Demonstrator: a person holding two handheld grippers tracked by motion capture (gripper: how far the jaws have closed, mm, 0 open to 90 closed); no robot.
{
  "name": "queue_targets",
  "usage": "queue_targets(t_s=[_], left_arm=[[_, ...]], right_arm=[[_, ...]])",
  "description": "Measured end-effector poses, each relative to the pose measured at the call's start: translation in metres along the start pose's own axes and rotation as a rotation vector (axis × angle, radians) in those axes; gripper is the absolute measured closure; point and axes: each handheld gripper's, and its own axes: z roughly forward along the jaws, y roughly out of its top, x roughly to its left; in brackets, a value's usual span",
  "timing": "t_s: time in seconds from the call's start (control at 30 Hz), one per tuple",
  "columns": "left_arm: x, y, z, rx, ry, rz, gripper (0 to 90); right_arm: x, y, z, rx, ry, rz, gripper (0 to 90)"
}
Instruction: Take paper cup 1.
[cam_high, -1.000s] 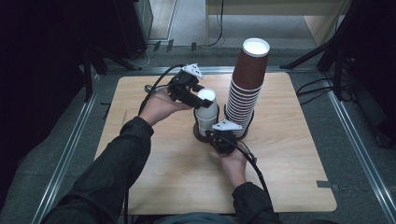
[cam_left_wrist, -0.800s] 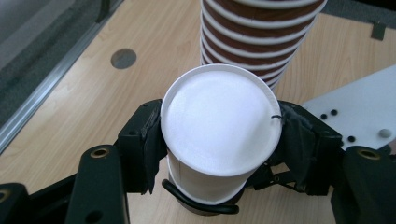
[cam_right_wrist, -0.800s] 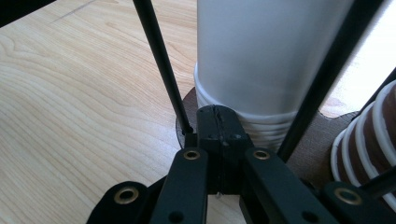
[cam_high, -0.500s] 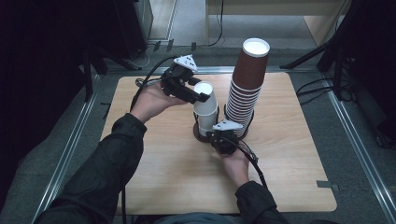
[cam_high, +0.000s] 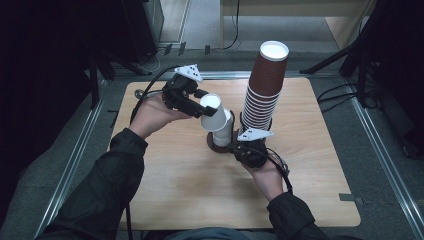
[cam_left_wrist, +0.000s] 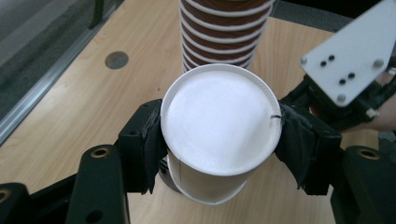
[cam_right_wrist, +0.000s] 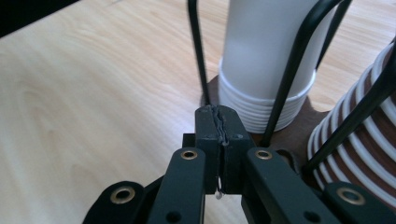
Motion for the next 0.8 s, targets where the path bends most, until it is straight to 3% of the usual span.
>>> queue_targets(t_s=[0.1, 0.17, 0.2, 0.27, 0.3, 0.47, 0.57, 0.73, 0.8], left_arm=[[-0.006, -0.009, -0.002, -0.009, -0.033, 0.004, 36.0], [-0.011, -0.016, -0.005, -0.02, -0.047, 0.021, 36.0], [-0.015, -0.021, -0.006, -0.019, -0.054, 0.028, 36.0], [-0.02, -0.028, -0.008, -0.012, -0.06, 0.03, 36.0], [-0.022, -0.032, -0.008, -0.013, -0.066, 0.031, 36.0], [-0.028, -0.044, -0.005, -0.016, -0.091, 0.016, 36.0], [-0.029, -0.05, -0.001, -0.018, -0.107, 0.007, 36.0], [-0.032, -0.062, 0.01, -0.013, -0.113, 0.009, 35.9], [-0.034, -0.066, 0.014, -0.007, -0.117, 0.006, 35.9]], right_arm=[[-0.004, 0.0, -0.01, 0.002, 0.087, 0.004, 84.0], [-0.005, 0.0, -0.012, -0.001, 0.096, -0.009, 84.0], [-0.005, 0.0, -0.021, -0.016, 0.099, -0.057, 84.1], [-0.005, 0.0, -0.024, -0.022, 0.11, -0.064, 83.5], [-0.009, 0.001, -0.031, -0.026, 0.156, -0.054, 80.6], [-0.012, 0.002, -0.038, -0.027, 0.196, -0.056, 76.3], [-0.014, 0.002, -0.041, -0.034, 0.229, -0.065, 68.5], [-0.012, 0.003, -0.043, -0.023, 0.297, -0.109, 46.2], [-0.011, 0.003, -0.043, -0.027, 0.303, -0.112, 44.5]])
